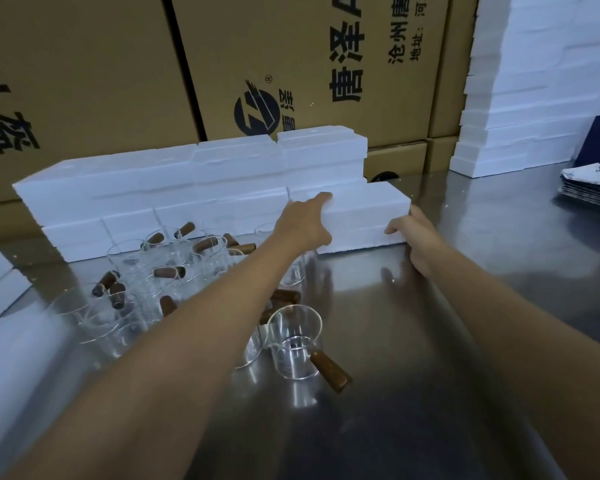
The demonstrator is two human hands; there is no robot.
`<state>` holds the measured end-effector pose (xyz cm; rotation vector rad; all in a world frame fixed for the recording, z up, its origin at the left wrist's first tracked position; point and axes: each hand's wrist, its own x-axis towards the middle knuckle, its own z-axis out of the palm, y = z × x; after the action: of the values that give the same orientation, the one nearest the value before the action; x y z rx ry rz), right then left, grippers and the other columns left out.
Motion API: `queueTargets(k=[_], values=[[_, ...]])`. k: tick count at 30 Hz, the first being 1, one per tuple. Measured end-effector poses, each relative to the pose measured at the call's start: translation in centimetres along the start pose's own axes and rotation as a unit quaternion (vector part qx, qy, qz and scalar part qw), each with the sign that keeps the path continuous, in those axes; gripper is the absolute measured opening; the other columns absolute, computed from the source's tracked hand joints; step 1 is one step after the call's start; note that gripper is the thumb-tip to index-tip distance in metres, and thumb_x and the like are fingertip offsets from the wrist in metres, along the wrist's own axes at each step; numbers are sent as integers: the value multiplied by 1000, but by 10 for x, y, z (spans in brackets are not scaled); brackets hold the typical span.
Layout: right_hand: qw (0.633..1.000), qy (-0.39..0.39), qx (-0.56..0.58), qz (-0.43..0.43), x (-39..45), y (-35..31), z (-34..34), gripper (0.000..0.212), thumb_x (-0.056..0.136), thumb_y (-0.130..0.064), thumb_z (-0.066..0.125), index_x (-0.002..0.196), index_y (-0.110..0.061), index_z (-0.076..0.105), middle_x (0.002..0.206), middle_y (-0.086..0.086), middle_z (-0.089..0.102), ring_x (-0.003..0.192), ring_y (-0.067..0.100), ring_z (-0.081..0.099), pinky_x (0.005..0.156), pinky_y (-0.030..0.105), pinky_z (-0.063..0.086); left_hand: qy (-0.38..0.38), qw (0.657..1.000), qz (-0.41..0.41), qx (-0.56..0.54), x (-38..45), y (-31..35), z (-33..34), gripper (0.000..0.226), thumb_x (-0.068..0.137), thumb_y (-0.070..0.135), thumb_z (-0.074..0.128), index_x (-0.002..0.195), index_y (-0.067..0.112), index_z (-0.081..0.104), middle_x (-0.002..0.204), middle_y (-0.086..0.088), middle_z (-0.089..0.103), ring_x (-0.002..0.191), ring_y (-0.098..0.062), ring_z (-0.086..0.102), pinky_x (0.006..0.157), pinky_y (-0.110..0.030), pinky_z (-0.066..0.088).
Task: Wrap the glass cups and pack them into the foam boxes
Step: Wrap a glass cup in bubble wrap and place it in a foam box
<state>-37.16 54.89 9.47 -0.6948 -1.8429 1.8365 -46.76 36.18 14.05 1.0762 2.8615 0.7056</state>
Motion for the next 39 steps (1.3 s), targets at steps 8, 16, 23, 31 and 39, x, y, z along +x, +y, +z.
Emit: queueTargets(k=[8,16,23,31,39], values=[[993,-82,22,-81,-118,-41,-26,57,92,-3,47,141,-31,47,136,-7,59,125,19,55,102,32,47,126,988,73,-54,-97,43,-63,74,87,23,70,152,37,38,126,-6,64,118,-29,56,94,-36,51],[960,-195,-105,-172,-271,-77,28,57,92,-9,57,130,-50,50,118,-31,64,107,-12,59,85,20,46,194,963,1,-189,-279,-9,-120,70,84,29,78,140,53,45,103,22,56,90,-4,62,70,-26,56],[950,-233,-127,-166,-354,-36,61,63,86,8,55,138,-28,49,124,-18,66,105,-11,61,79,5,45,197,943,-61,-260,-394,-54,-102,69,80,20,83,128,57,51,111,31,54,86,19,58,63,-5,49],[968,-125,-183,-115,-367,14,7,60,88,3,58,140,-26,47,125,-11,65,108,-6,61,91,17,48,93,950,-46,-295,-386,-31,-34,65,84,19,80,128,56,49,105,15,64,88,-2,64,82,-26,58],[975,-50,-179,-121,-325,10,-15,41,95,-2,58,135,-11,54,126,1,64,113,15,61,90,22,43,83,951,-21,-297,-320,-3,-12,68,86,13,77,143,35,48,110,13,60,87,-1,61,72,-7,50]])
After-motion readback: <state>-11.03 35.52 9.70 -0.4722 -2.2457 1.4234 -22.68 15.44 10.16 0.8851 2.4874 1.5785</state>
